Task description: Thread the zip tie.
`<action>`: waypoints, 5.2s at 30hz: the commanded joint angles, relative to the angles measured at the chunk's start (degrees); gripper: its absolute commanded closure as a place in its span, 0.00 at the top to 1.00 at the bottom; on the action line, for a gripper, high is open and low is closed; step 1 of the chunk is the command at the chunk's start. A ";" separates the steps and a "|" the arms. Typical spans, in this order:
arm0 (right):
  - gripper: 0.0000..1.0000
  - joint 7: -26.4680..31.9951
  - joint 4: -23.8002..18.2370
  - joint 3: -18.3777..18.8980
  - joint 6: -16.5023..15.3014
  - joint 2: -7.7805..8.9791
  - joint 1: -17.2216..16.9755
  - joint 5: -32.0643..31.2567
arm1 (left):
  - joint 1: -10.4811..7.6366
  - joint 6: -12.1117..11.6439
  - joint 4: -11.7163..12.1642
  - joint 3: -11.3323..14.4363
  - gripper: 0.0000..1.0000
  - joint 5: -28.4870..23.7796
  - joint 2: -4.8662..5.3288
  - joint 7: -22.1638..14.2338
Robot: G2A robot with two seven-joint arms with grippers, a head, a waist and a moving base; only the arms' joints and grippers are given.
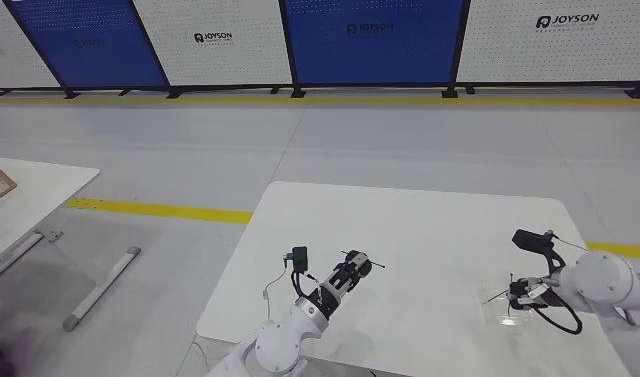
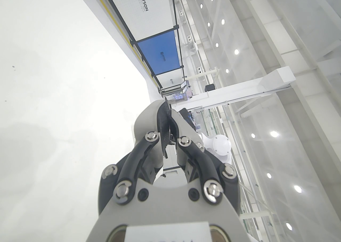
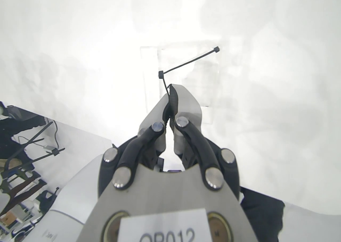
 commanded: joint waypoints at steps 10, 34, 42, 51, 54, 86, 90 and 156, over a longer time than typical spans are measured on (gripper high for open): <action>0.00 -1.90 -1.53 2.11 0.00 -0.02 -2.44 -0.61 | 0.00 0.00 0.00 0.00 0.00 0.00 0.00 0.00; 0.00 -17.28 -15.36 15.12 -6.34 1.36 -18.24 9.57 | 0.00 0.00 0.00 0.00 0.00 0.00 0.00 0.00; 0.00 -17.28 -15.36 15.12 -6.34 1.36 -18.24 9.57 | 0.00 0.00 0.00 0.00 0.00 0.00 0.00 0.00; 0.00 -20.99 -15.01 15.59 -6.51 1.12 -18.84 10.71 | -0.67 0.71 0.12 0.37 0.00 2.94 -0.03 0.24; 0.00 -27.35 -15.28 16.80 -8.44 0.71 -20.58 14.20 | -1.45 2.39 0.08 1.88 0.00 9.23 -0.22 2.60; 0.00 -68.17 -24.36 15.43 -22.23 -2.52 -40.89 17.08 | -7.61 11.87 5.99 8.31 0.00 26.24 -1.98 8.75; 0.00 -75.06 -25.61 11.48 -21.06 -3.59 -41.64 13.89 | -7.61 11.87 5.99 8.31 0.00 26.24 -1.98 8.75; 0.00 -88.18 -13.03 -4.71 -23.36 -10.48 -30.38 17.99 | -9.04 11.07 6.66 10.03 0.00 28.07 -3.30 9.59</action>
